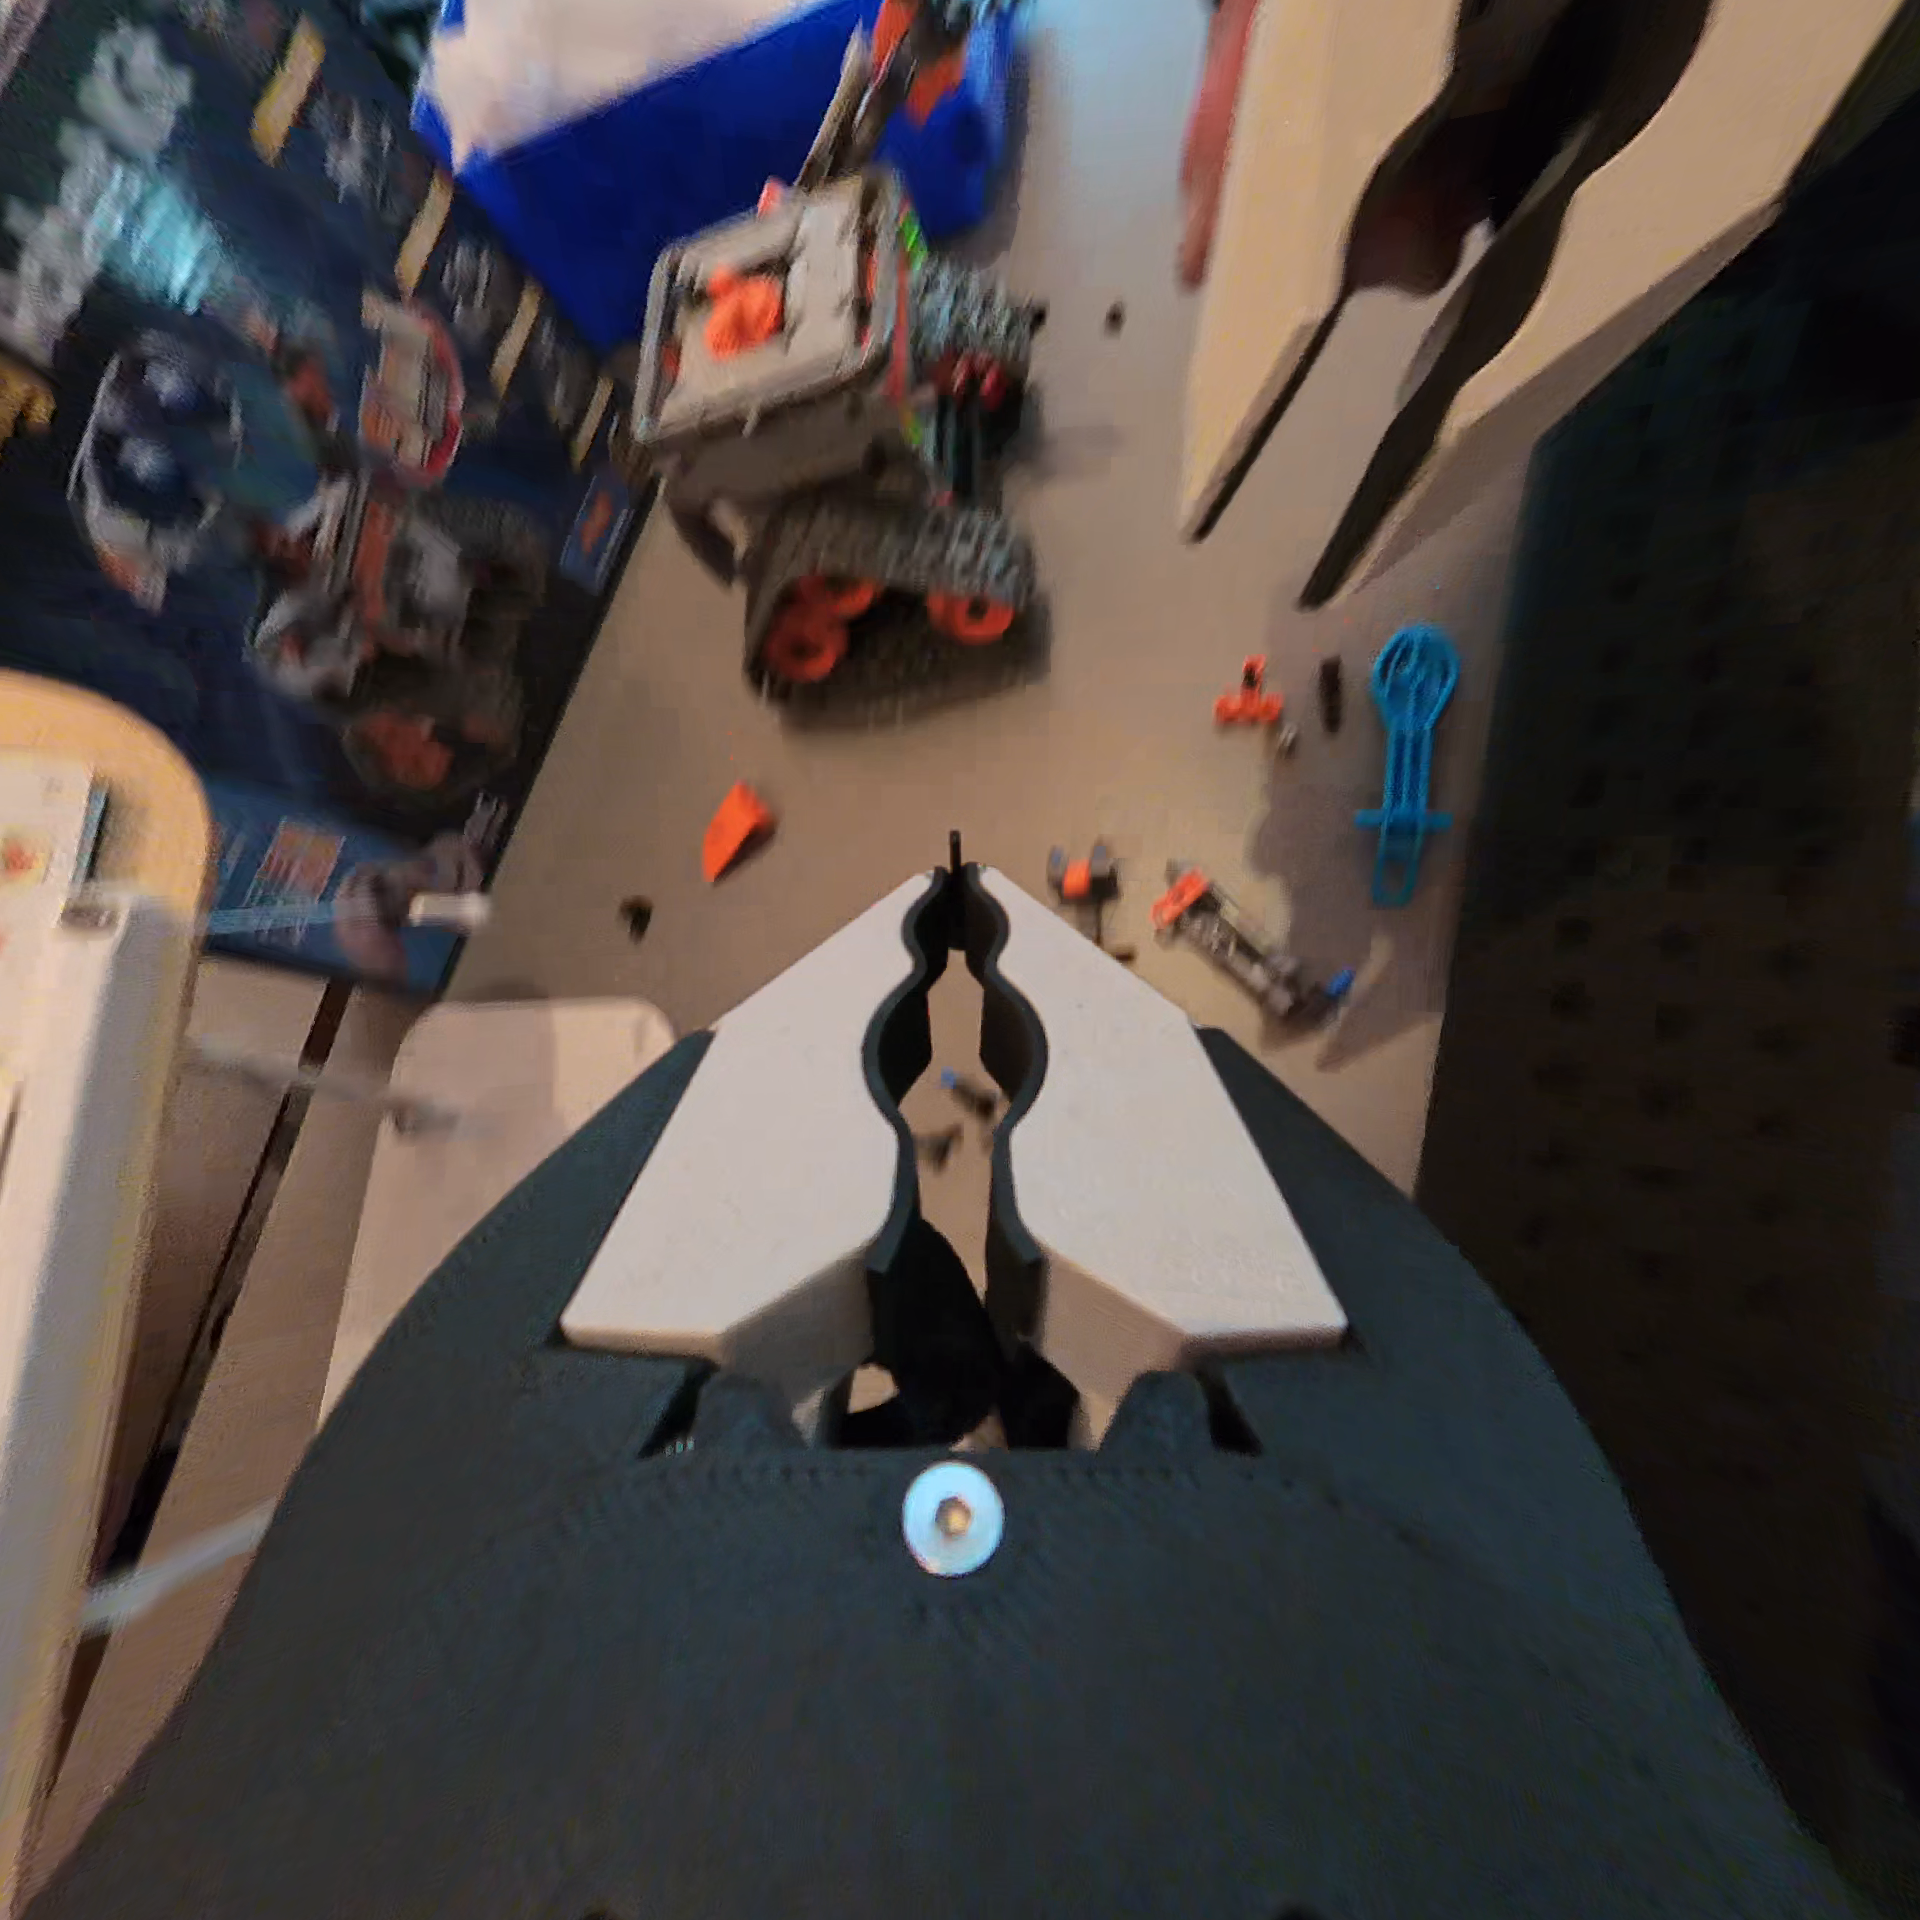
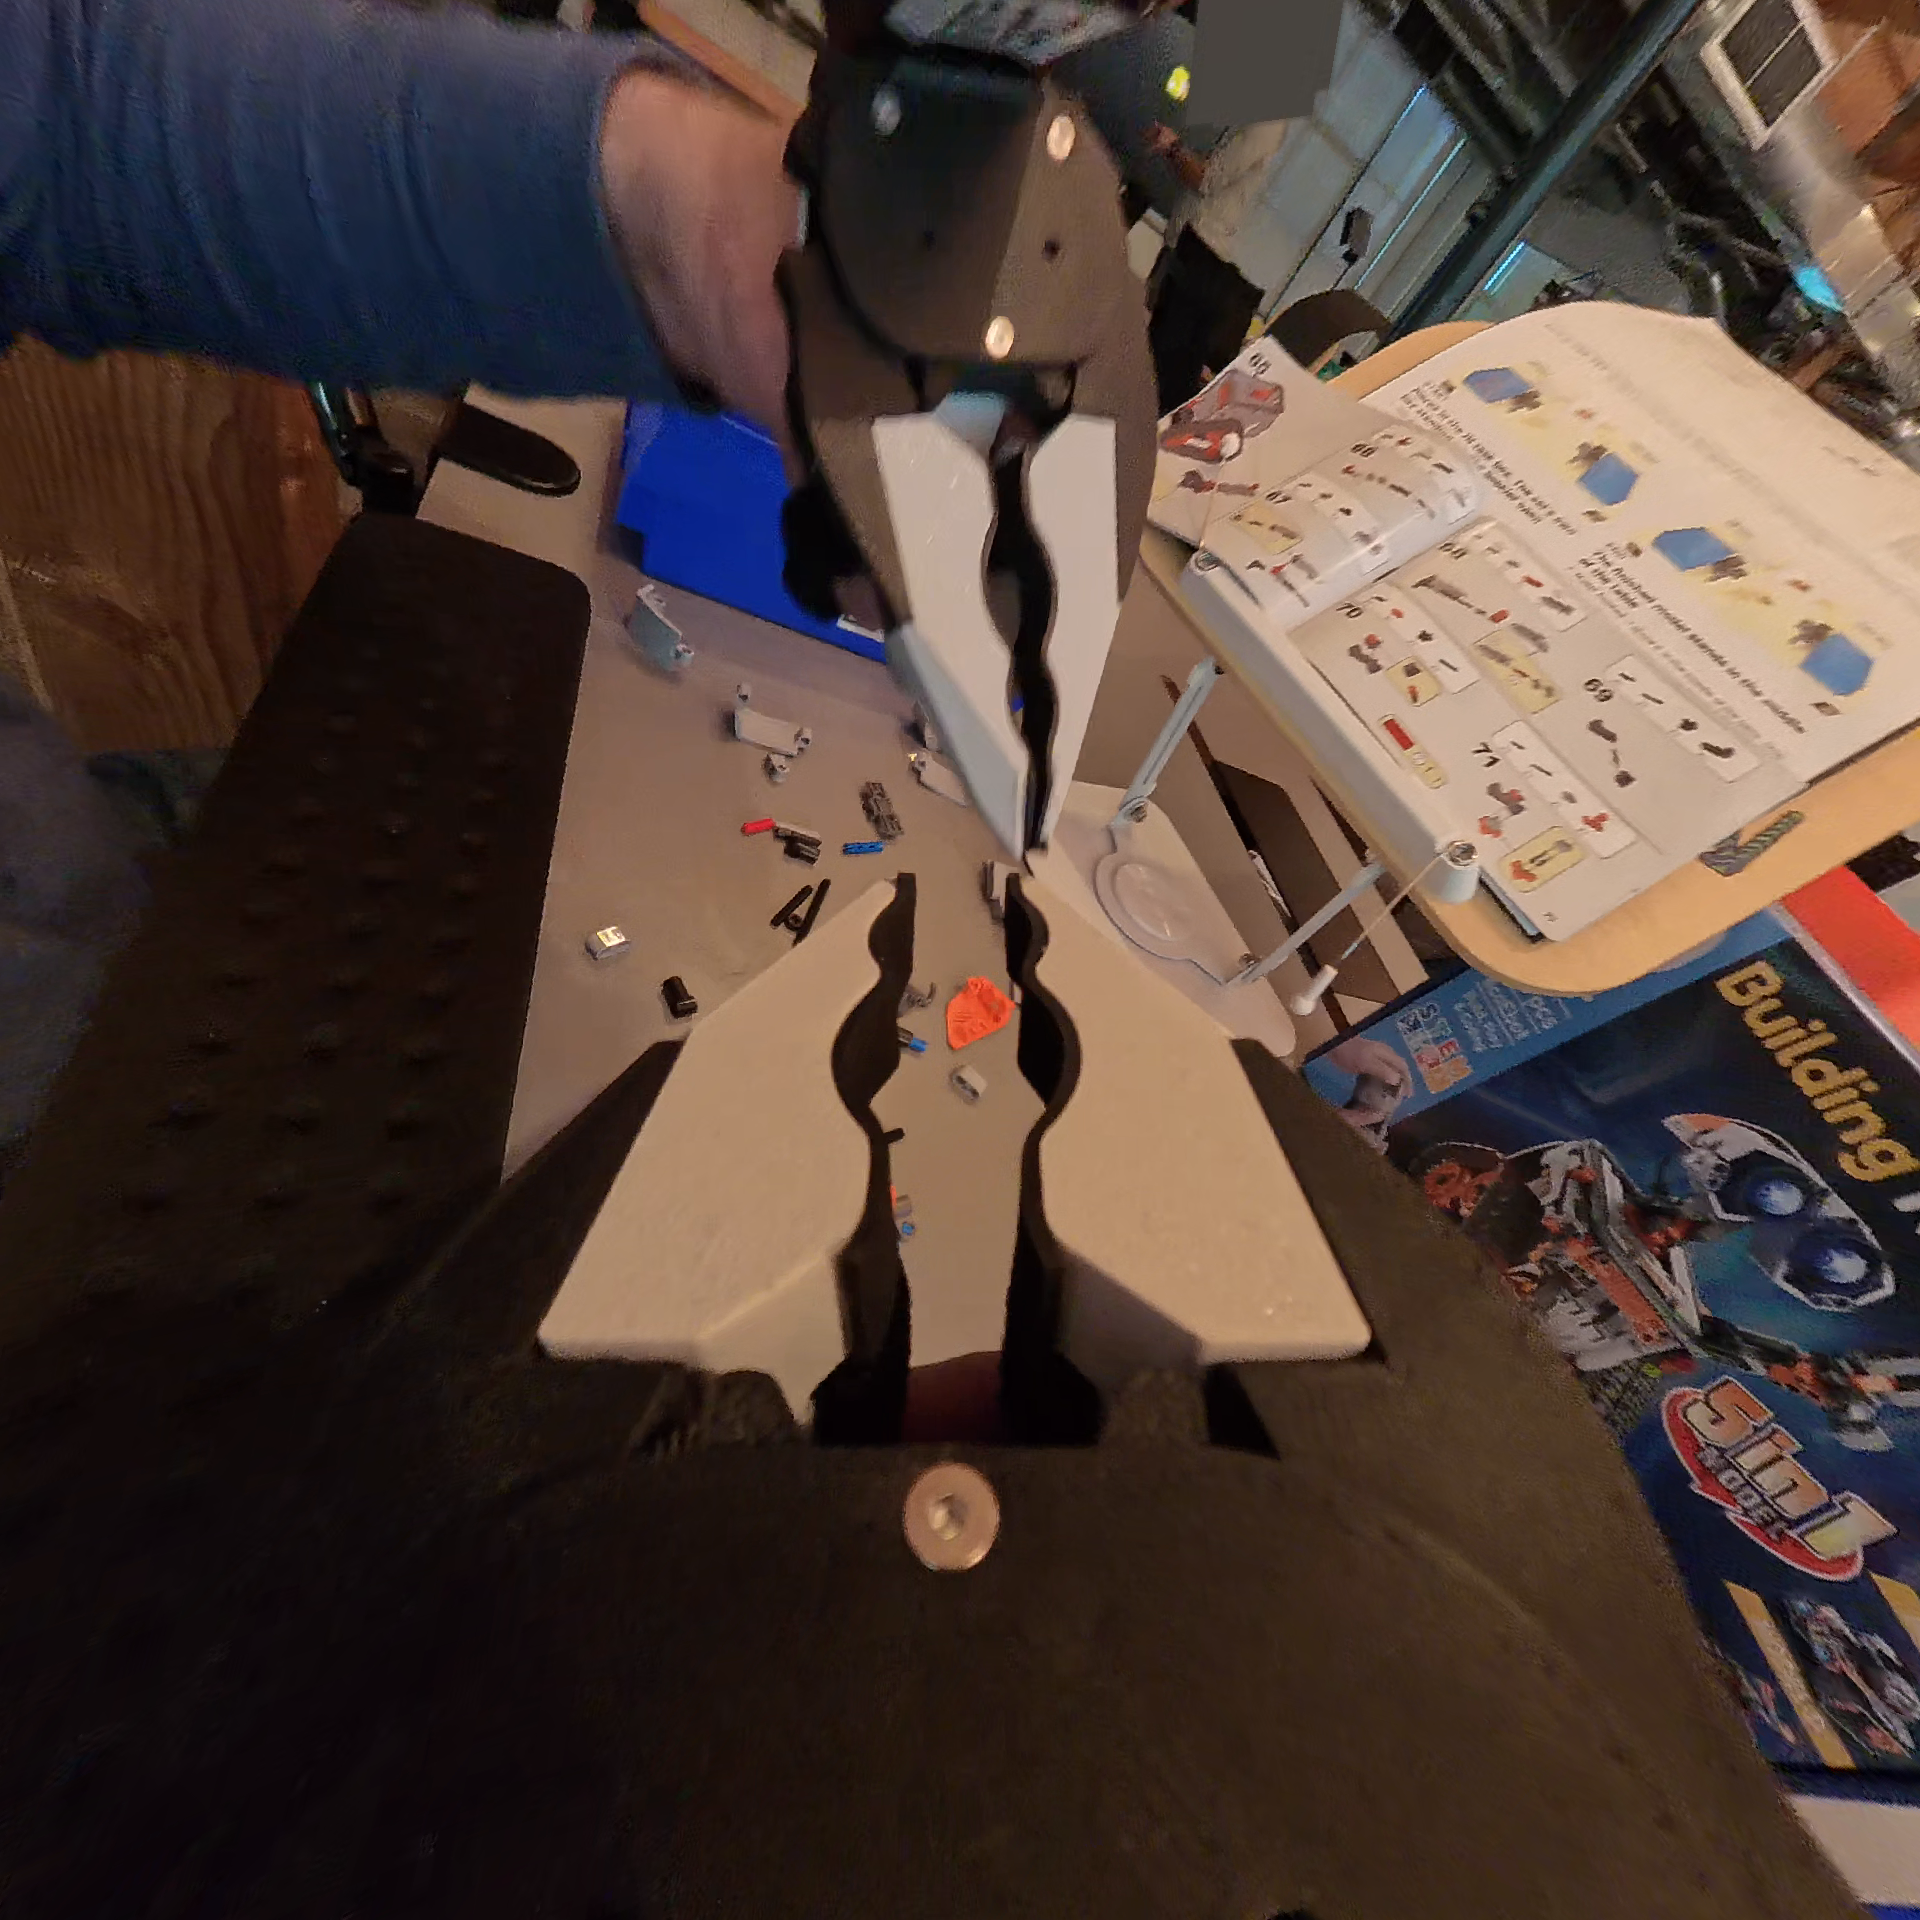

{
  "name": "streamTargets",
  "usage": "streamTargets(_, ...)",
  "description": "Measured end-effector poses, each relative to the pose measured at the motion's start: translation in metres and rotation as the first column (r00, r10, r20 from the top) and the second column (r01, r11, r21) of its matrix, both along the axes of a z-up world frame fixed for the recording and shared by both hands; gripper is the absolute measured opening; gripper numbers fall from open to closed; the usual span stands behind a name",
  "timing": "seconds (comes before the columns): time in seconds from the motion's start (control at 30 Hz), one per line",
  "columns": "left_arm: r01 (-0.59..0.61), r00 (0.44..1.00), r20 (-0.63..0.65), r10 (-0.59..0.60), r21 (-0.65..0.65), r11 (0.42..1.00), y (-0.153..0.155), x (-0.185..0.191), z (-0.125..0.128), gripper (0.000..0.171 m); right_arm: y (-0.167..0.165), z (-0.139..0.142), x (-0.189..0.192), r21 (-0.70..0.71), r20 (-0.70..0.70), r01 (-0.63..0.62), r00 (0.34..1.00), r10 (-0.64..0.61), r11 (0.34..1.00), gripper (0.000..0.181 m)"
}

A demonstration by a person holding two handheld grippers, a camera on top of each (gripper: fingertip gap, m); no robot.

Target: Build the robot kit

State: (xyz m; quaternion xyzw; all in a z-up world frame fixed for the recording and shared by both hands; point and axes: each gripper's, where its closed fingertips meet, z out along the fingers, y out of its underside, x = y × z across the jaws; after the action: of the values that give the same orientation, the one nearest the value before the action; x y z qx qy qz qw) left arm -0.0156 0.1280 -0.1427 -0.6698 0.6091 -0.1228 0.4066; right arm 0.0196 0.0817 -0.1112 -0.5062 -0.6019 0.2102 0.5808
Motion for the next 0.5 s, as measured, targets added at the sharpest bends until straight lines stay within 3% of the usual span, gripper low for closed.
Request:
streamTargets(0.13,0.05,0.995,0.079,-0.055,0.071,0.996,-0.001,0.049,-0.004,0.0,0.015,-0.003,0.022,-0.028,0.026,0.053,0.998,-0.052,0.998,0.016)
streamTargets(0.23,0.112,0.981,0.156,-0.118,0.046,0.993,-0.008,0.069,-0.012,0.0,0.025,-0.012,0.035,-0.08,0.033,0.058,0.998,-0.056,0.995,0.017)
streamTargets(0.37,0.145,0.963,0.229,-0.145,0.013,0.989,-0.005,0.088,-0.023,0.0,0.038,-0.023,0.046,-0.133,0.048,0.051,0.998,-0.045,0.99,0.016)
streamTargets(0.5,0.147,0.97,0.197,-0.145,0.003,0.989,0.002,0.091,-0.037,0.0,0.043,-0.033,0.054,-0.173,0.054,0.02,0.998,-0.011,0.985,0.015)
